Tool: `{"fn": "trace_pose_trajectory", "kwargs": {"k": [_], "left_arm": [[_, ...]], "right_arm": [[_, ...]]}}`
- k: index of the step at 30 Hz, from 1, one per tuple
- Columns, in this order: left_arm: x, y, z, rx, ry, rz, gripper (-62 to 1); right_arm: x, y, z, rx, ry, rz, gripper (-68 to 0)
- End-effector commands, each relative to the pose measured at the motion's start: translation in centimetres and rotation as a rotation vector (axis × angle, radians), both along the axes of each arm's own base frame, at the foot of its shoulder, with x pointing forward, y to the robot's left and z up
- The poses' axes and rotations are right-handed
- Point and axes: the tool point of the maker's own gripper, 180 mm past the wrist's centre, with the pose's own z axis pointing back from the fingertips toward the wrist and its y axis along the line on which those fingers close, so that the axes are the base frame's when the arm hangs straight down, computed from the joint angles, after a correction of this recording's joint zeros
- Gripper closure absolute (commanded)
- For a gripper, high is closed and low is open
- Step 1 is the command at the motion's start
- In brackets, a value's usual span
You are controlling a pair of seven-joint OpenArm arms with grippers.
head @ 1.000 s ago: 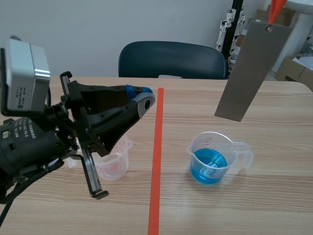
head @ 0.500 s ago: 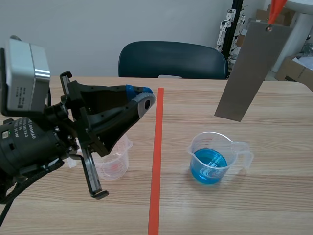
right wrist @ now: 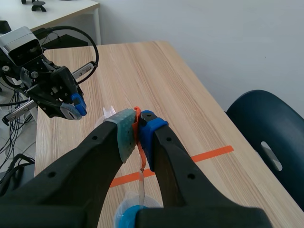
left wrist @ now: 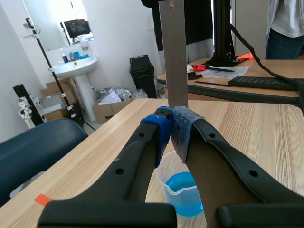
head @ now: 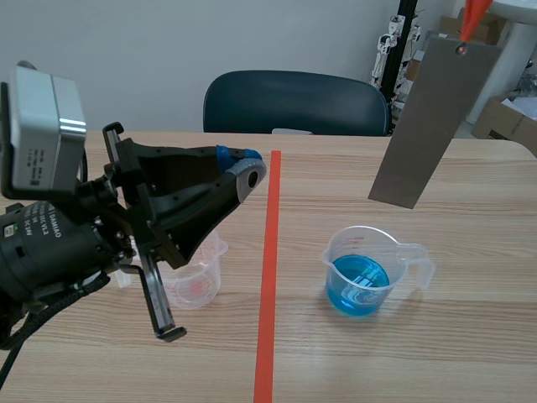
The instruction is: Do the redox reaction experiment. raise the plate out of the solution
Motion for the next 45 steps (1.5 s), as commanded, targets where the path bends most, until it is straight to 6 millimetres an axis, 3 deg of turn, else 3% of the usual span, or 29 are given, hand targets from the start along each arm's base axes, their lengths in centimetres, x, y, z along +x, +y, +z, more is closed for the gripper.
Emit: {"fn": "trace_pose_trajectory", "kwargs": {"k": [1,45], "left_arm": [[-0.03,-0.14,0.81,-0.036,-0.01,-0.003,-2.3],[-0.03,-0.12,0.84,-0.039,-0.008,-0.002,-2.3]], "right_arm": [[0.13,0.0,1.46,0.017,-0.036,0.0,0.3],[0.13,0.02,1.4,0.016,-0.035,0.0,0.3]]}}
